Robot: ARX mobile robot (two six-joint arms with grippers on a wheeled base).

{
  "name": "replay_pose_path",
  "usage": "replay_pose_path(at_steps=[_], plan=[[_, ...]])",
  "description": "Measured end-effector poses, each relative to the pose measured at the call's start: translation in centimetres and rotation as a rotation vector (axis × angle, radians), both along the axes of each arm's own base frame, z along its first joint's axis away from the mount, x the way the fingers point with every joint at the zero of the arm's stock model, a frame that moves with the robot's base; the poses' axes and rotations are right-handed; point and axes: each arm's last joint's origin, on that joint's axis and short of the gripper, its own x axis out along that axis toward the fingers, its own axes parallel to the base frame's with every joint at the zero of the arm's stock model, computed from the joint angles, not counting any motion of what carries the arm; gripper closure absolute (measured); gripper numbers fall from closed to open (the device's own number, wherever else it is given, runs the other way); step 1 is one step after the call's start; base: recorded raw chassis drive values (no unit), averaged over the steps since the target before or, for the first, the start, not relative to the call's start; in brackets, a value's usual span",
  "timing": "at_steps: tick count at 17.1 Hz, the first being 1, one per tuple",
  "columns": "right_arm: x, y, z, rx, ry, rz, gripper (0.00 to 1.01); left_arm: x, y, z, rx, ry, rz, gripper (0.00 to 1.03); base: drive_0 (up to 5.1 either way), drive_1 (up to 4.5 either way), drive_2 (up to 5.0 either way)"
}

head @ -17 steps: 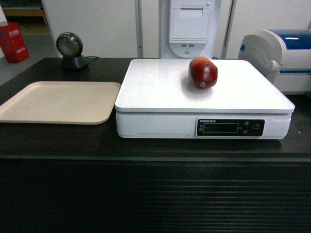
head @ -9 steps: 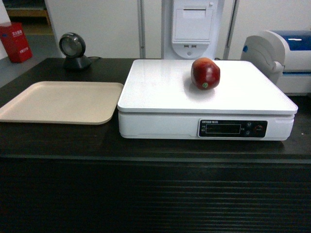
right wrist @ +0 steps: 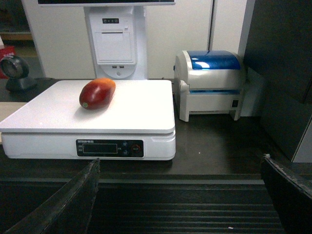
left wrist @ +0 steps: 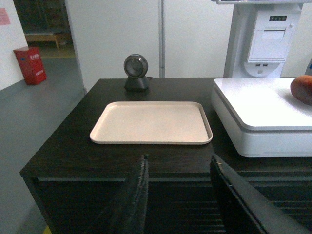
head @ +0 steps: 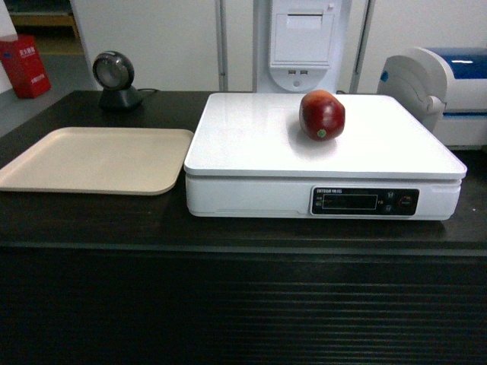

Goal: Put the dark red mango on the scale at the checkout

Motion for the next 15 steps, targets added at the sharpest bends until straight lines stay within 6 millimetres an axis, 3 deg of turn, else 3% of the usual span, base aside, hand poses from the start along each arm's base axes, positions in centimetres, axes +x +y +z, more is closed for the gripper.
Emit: replay_pose_path(at_steps=[3,6,15], plan=[[0.0,0.0,0.0,0.0,0.0,0.0,0.03,0.0,0.0,0.0,0.0,0.0,0.0,0.25,0.0,0.0,0.0],[0.0,0.0,0.0,0.0,0.0,0.0,0.03,0.0,0.0,0.0,0.003,0.0,0.0,0.03,0.0,0.0,0.0],[0.0,0.0,0.0,0.0,0.0,0.0,0.03,0.0,0.0,0.0,0.003,0.0,0.0,0.05,0.0,0.0,0.0]])
